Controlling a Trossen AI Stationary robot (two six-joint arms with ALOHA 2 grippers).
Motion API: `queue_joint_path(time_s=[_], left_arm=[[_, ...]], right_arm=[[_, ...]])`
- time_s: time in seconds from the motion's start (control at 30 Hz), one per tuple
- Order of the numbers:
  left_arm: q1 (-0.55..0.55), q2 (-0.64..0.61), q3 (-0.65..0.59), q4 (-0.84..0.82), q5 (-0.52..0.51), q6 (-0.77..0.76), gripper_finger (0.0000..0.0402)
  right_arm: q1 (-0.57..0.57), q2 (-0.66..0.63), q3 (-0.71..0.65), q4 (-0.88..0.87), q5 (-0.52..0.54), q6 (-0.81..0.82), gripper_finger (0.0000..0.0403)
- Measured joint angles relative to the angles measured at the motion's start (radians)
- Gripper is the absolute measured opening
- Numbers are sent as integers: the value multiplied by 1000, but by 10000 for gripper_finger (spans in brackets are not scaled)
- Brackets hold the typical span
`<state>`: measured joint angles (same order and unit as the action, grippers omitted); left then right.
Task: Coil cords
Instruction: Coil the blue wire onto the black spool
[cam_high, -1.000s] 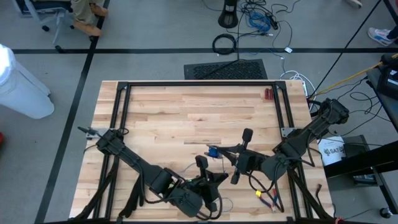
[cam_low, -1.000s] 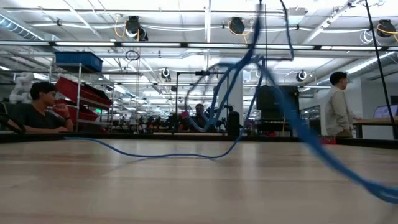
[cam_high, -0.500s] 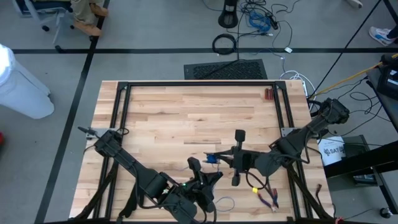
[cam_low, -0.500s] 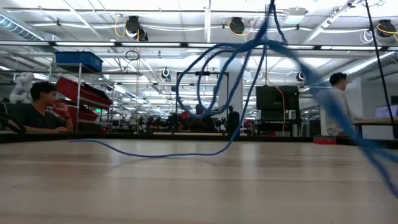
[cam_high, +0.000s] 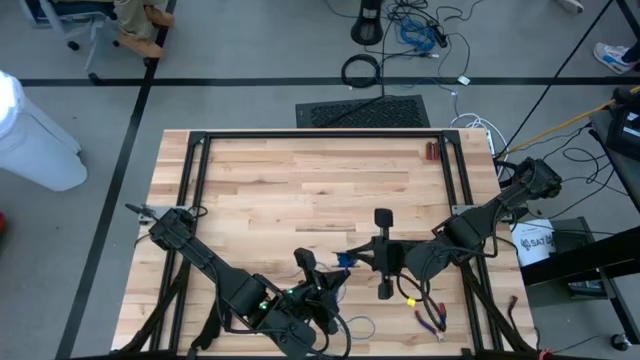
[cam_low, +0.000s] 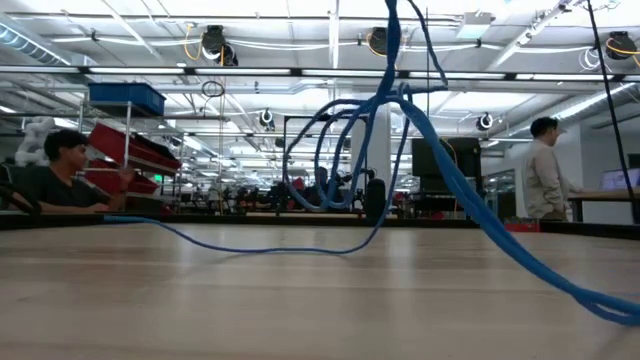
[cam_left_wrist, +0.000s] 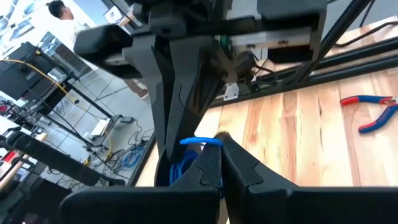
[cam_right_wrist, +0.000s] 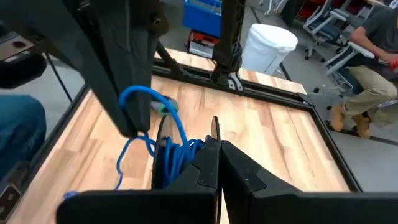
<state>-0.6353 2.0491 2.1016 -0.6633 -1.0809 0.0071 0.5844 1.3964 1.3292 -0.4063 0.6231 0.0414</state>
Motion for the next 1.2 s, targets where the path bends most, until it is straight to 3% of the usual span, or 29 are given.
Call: queue_joint_path(time_s=[0.43,0.9,1.2], left_arm=[[-52,-29,0,-47,8,-1,2],[-68,-29,0,-140,8,2,2],[-67,-29,0,-140,9,7,25]], right_arm=[[26,-27,6,-9,-3,4,0],[158,-121,7,-15,5,4,0],[201,-135,7,-13,58,-7,0]])
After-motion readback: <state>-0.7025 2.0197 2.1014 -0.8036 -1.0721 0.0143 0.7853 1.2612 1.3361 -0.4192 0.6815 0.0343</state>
